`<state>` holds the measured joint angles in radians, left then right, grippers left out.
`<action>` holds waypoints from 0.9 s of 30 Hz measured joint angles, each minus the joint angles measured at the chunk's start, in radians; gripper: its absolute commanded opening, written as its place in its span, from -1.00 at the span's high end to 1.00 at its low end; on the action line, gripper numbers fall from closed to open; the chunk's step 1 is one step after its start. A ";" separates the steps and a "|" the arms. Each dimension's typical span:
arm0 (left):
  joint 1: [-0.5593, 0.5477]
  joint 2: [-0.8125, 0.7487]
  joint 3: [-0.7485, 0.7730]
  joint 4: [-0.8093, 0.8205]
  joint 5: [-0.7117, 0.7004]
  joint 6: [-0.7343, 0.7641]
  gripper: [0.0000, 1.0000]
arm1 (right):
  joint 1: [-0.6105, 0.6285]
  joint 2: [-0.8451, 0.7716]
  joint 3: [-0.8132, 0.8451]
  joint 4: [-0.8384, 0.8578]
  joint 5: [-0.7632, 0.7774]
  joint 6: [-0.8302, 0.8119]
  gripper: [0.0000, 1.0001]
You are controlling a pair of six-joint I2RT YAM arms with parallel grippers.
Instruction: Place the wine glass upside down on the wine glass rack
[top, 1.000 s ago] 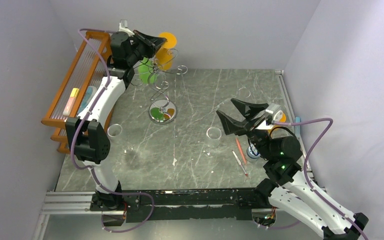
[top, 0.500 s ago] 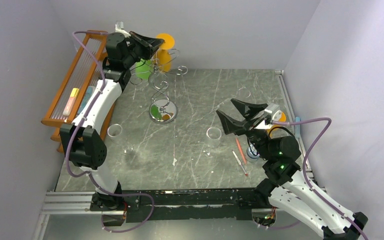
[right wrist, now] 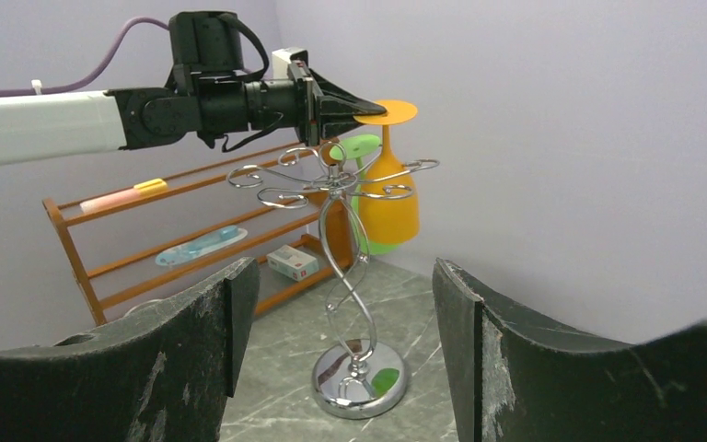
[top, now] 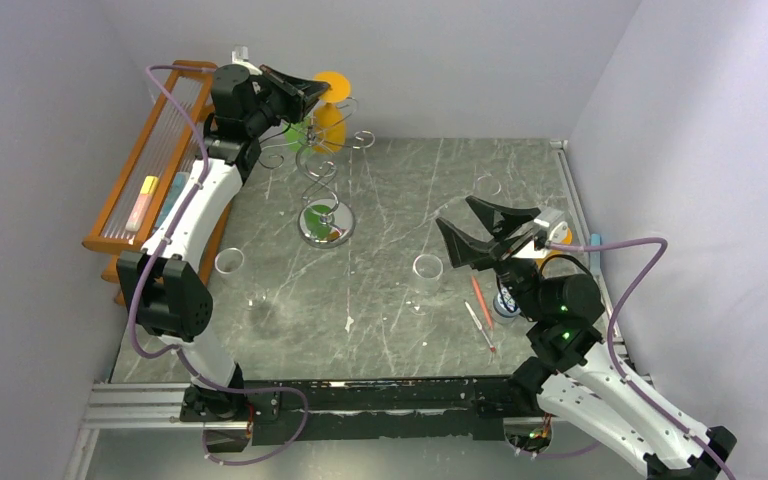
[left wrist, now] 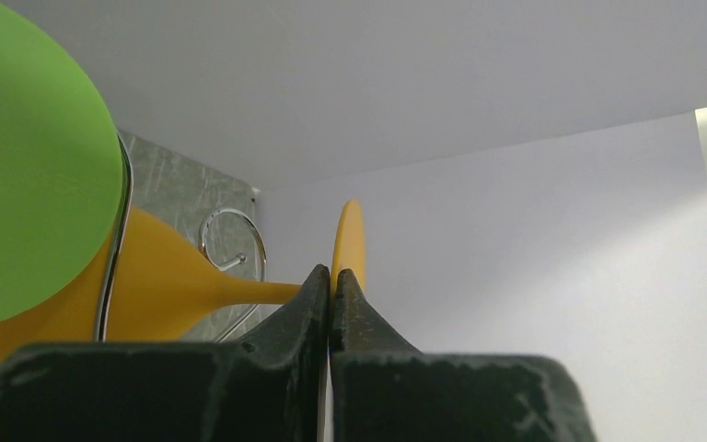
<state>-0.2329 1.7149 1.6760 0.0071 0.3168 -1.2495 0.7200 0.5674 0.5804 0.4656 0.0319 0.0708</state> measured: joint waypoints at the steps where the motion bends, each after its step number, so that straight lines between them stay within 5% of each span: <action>1: -0.001 0.000 0.003 -0.006 0.003 -0.004 0.90 | 0.000 -0.001 0.000 0.000 0.003 0.000 -0.45; 27: -0.097 0.023 0.068 -0.107 -0.007 0.008 0.90 | 0.000 -0.017 -0.006 -0.001 0.014 0.008 -0.45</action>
<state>-0.3298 1.7374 1.7443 -0.0998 0.3099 -1.2415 0.7200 0.5503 0.5747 0.4644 0.0463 0.0792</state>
